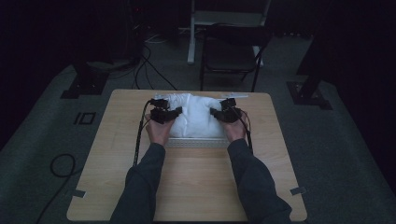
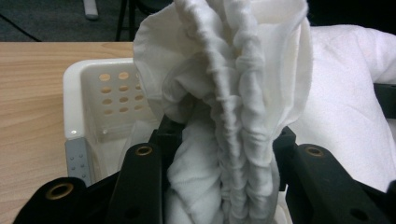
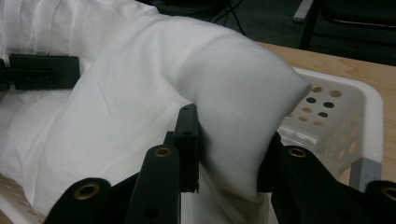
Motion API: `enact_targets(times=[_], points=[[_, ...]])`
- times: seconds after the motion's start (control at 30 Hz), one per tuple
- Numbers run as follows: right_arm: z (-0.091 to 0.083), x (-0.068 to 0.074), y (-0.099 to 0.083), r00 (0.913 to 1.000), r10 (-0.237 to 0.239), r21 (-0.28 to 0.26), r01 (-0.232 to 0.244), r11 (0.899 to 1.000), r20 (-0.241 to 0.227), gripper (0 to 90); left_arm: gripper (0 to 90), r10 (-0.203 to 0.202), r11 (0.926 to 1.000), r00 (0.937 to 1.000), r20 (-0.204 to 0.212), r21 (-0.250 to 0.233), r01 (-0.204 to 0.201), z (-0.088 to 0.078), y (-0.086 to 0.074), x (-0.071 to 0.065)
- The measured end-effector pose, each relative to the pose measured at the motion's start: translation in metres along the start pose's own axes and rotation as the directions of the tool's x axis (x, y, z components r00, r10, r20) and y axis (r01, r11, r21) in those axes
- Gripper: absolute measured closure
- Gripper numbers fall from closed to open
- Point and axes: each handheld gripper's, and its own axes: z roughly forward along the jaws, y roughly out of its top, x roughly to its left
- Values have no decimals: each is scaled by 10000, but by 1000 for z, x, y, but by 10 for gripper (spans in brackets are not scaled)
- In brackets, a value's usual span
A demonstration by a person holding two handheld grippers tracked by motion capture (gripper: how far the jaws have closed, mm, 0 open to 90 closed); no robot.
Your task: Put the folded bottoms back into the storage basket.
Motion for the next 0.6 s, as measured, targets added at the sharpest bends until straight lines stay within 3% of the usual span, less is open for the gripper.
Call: enact_targets(times=[0.6], points=[[10,-3,-8,9999,35,341,-40,9994,157,710,605,-11,9997,9997,-253,263,18,10,-8,-2]])
